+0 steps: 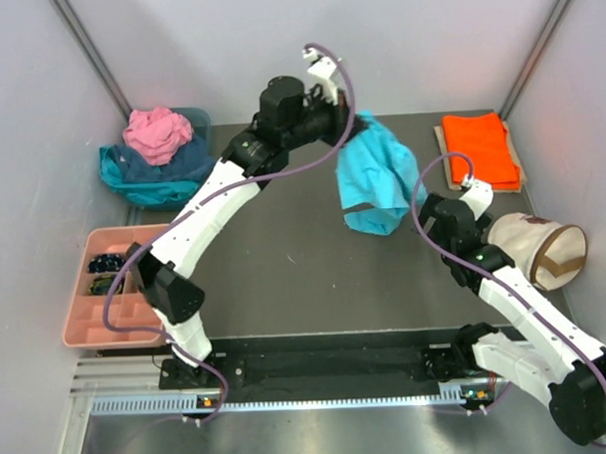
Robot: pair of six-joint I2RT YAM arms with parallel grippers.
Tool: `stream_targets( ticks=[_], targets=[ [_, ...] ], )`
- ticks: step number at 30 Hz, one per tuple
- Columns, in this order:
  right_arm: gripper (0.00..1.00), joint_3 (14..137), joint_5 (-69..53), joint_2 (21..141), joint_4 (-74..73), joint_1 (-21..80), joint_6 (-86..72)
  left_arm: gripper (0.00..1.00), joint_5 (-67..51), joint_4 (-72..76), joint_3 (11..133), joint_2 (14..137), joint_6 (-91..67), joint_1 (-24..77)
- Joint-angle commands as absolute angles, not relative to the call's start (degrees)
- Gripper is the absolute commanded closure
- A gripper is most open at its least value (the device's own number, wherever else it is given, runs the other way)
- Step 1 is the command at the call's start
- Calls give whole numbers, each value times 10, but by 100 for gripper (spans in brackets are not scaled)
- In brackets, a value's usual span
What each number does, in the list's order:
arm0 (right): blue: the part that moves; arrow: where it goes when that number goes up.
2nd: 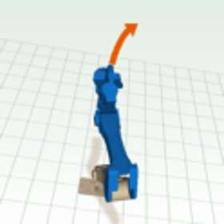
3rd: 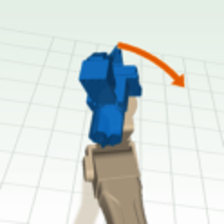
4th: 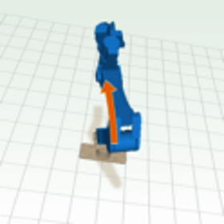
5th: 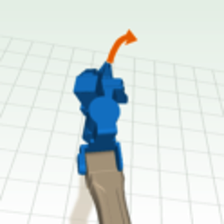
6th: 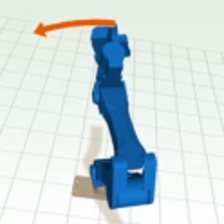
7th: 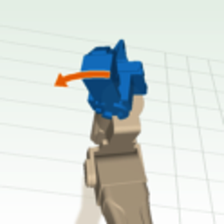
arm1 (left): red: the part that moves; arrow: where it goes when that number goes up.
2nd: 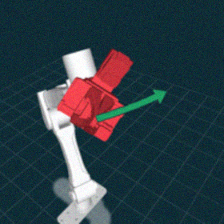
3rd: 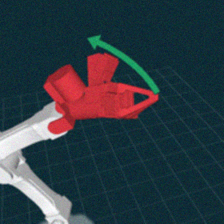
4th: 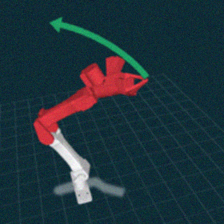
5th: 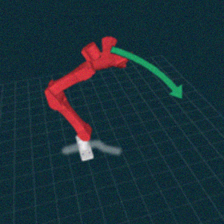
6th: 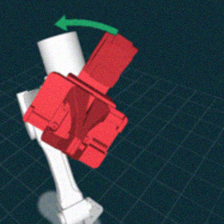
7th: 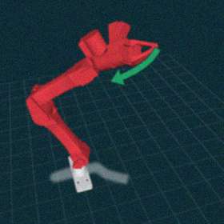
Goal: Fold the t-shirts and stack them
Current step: Move the tshirt to the center of the board
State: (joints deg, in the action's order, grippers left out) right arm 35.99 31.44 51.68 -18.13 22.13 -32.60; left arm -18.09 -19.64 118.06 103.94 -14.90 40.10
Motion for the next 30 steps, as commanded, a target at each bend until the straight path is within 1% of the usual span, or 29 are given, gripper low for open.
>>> stream_targets(
  ticks=[1,3,6,9,15,20,22,26,28,29,30],
  targets=[
    [1,380,332,527,-186,229,-324,100,-108,-120,1029,968,-162,323],
    [1,390,337,543,-197,229,-323,100,-92,-116,965,954,-158,303],
    [1,399,338,562,-197,228,-322,100,-61,-102,903,944,-149,273],
    [1,411,330,581,-203,229,-321,100,-25,-102,875,941,-134,257],
    [1,426,316,626,-206,229,-326,100,-37,-90,857,952,-132,235],
    [1,436,240,674,-127,228,-291,100,-47,-86,842,963,-137,235],
    [1,462,214,701,-114,229,-276,100,-46,-84,837,961,-137,235],
    [5,535,162,806,-106,228,-242,100,-37,-80,818,956,-133,233],
    [7,582,150,838,-113,228,-230,100,-35,-82,814,955,-131,229],
    [13,597,137,857,-119,228,-229,100,-36,-81,811,954,-130,227],
    [15,621,131,880,-119,228,-226,100,-37,-81,810,954,-130,222]
  ],
)
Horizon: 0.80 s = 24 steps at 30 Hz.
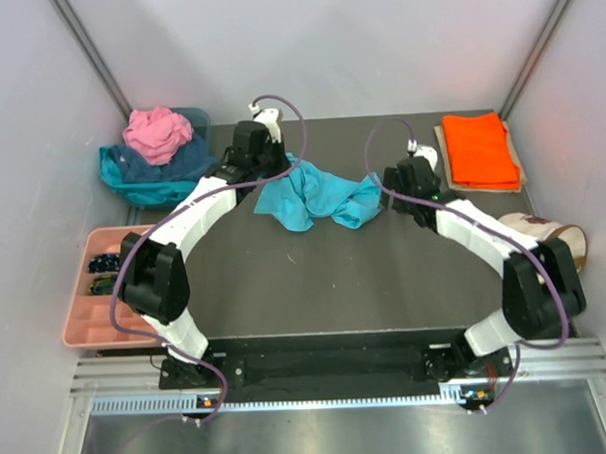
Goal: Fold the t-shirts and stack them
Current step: Move the tshirt to the center of the board, then flatten the tshirt out
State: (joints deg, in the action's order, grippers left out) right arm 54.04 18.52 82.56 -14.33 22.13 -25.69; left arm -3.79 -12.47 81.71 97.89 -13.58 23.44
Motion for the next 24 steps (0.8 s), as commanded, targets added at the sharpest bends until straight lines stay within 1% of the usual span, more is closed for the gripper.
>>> stream_targets(
  ticks=[1,2,5,8,16,24],
  targets=[
    [18,629,127,892,-113,229,-225,100,-38,-83,810,954,-130,221],
    [21,642,125,901,-110,228,-226,100,-40,-83,810,955,-130,219],
    [24,659,123,933,-99,226,-222,100,-47,-84,810,954,-128,214],
    [24,692,127,968,-106,224,-214,100,-51,-85,810,954,-129,213],
    [23,724,106,1040,-93,193,-200,100,-60,-84,802,950,-135,212],
    [24,819,71,1126,-119,163,-180,100,-59,-85,795,943,-134,209]
  ],
)
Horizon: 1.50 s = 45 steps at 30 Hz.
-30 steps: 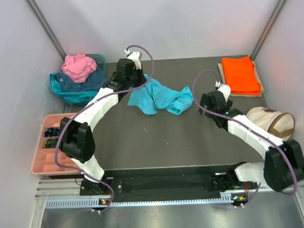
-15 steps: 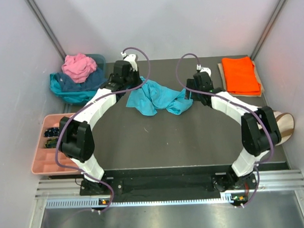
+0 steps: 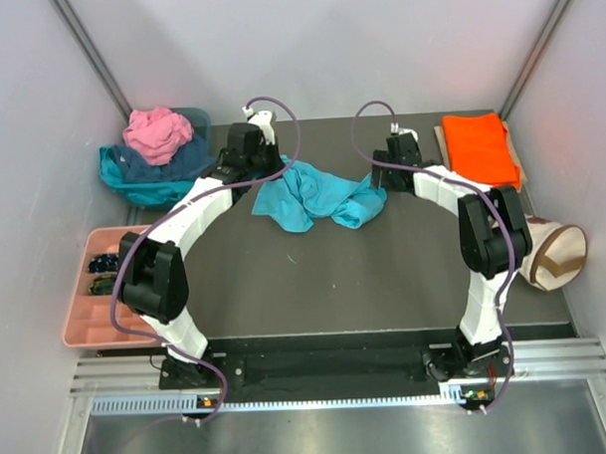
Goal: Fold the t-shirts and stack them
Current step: Flatten the tshirt out
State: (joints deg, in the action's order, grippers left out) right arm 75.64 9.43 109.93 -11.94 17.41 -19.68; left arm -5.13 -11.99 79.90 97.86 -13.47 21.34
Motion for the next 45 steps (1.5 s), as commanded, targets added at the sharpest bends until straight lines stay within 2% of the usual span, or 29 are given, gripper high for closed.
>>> stream_targets(
  ticks=[1,12,19,21,23,28,30,32,33,34,40,45],
  targets=[
    [24,827,65,1131,-121,161,-179,100,-59,-85,795,944,-134,209],
    [24,827,2,1135,-135,158,-182,100,-62,-79,786,940,-141,204],
    [25,816,3,1147,-134,158,-181,100,-67,-79,786,943,-144,202],
    [21,827,2,1162,-144,158,-178,100,-66,-80,785,941,-145,201],
    [21,839,3,1171,-150,158,-178,100,-64,-79,783,941,-145,200],
    [42,851,-18,1191,-156,158,-174,100,-62,-78,778,941,-147,195],
    [45,856,-20,1194,-156,158,-173,100,-62,-77,775,941,-149,193],
    [65,858,-23,1196,-158,156,-171,100,-64,-76,773,940,-149,192],
    [77,858,-22,1196,-158,157,-172,100,-64,-76,772,940,-149,192],
    [100,858,-22,1193,-160,157,-173,100,-63,-76,771,940,-149,191],
    [100,843,-18,1144,-161,157,-174,100,-51,-78,769,937,-147,185],
    [100,827,-11,1035,-178,157,-171,100,-53,-79,771,922,-149,176]
  ],
)
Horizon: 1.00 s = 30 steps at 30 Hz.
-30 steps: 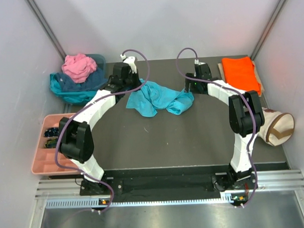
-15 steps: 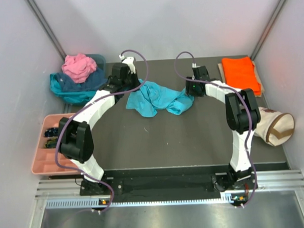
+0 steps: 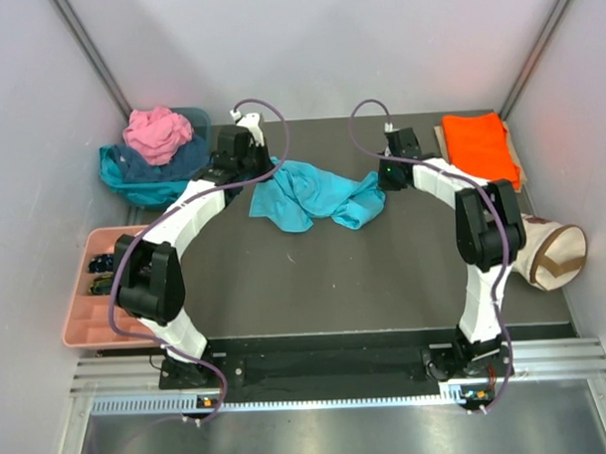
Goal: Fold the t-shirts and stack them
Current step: Flatten the tshirt out
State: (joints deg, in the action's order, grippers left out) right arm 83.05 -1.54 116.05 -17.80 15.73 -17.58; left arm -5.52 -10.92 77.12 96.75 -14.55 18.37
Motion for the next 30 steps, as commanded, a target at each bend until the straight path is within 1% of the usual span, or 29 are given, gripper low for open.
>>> stream_targets(
  ticks=[1,4,7,14,20,25,30],
  targets=[
    [100,821,-11,1017,-178,158,-171,100,-53,-79,770,919,-149,176],
    [100,806,-2,942,-185,157,-171,100,-52,-82,770,911,-149,175],
    [100,808,34,885,-200,158,-176,100,-49,-87,772,902,-149,174],
    [100,791,95,773,-204,158,-185,100,-39,-103,780,864,-144,172],
    [100,778,155,698,-221,157,-172,100,14,-131,794,803,-124,171],
    [100,772,220,660,-243,158,-163,100,45,-164,809,772,-101,170],
    [100,766,218,621,-264,158,-170,100,32,-205,816,740,-98,170]
  ],
)
